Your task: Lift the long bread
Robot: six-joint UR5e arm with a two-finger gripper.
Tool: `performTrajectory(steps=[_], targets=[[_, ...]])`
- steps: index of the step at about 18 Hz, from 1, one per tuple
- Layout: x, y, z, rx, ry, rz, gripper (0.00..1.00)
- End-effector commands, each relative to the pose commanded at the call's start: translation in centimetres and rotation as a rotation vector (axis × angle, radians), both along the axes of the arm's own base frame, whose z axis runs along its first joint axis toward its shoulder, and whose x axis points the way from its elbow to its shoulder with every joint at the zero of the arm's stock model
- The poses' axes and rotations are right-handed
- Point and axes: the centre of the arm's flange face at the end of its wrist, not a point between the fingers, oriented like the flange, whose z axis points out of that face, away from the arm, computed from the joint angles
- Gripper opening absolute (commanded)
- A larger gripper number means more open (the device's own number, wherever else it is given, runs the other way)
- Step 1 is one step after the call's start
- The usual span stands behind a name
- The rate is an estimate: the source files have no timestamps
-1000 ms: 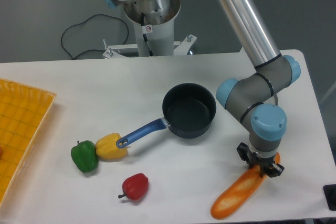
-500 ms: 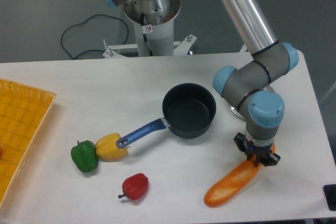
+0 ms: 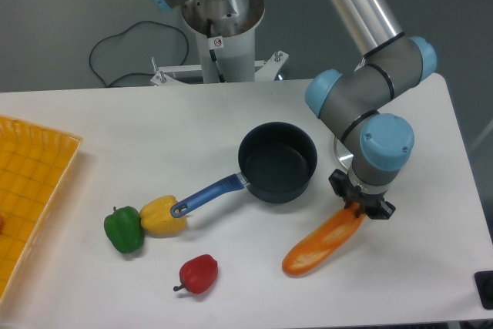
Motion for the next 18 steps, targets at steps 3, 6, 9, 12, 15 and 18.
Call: performTrajectory(steps=[3,6,9,12,15,18], targets=[[0.4,-0.7,2.5,0.006,0.012,0.006,0.33],[0.4,-0.9,4.0,0.016,0.03,0.009,0.33],[0.7,-1.5,5.5,0.013,0.026,0.012,0.34],[1.0,-2.5,6.8,0.001,0.018,-0.027,0.34],[1.1,-3.0,7.4,-0.007,0.014,-0.055,0.34],[0.9,-3.4,7.6,-0.009,0.015,-0.051,0.34]])
